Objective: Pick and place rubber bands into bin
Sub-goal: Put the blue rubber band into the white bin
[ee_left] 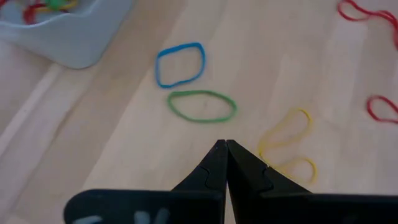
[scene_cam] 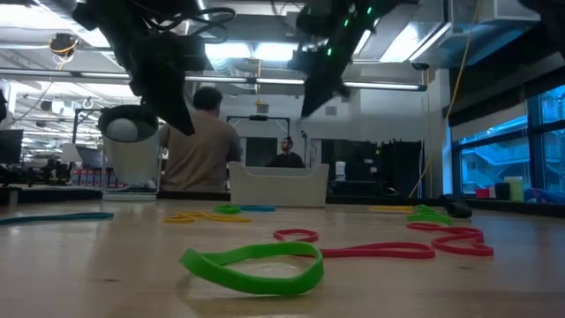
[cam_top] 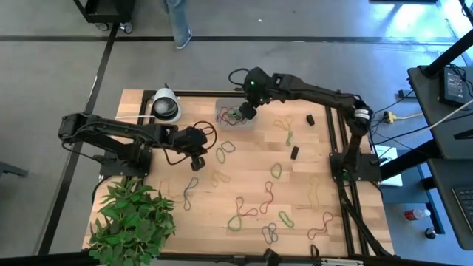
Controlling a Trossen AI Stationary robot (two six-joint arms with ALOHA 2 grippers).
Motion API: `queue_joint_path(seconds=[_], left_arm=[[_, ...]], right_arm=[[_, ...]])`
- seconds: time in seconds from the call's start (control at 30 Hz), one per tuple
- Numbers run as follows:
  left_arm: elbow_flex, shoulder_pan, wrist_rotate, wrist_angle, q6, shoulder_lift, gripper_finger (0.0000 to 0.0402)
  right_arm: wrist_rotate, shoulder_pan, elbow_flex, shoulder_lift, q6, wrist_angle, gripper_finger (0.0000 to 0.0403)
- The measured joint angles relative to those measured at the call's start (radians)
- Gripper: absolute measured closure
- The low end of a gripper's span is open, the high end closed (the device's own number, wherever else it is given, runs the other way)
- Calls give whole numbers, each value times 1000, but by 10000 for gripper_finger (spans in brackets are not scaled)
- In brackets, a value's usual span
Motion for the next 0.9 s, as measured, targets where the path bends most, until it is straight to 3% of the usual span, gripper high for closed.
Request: queue_joint_path(seconds=[0.47, 0.7, 0.9], left_arm=[[0, 25, -63, 1, -99, 0, 400], [0, 25, -69, 1, -98, 0, 400], [0, 25, -71, 1, -54, 0, 400]], right_arm=[[-66, -65, -1, 240, -173, 40, 394], [-71, -65, -2, 294, -197, 54, 363], [-70, -69, -2, 278, -150, 61, 312]])
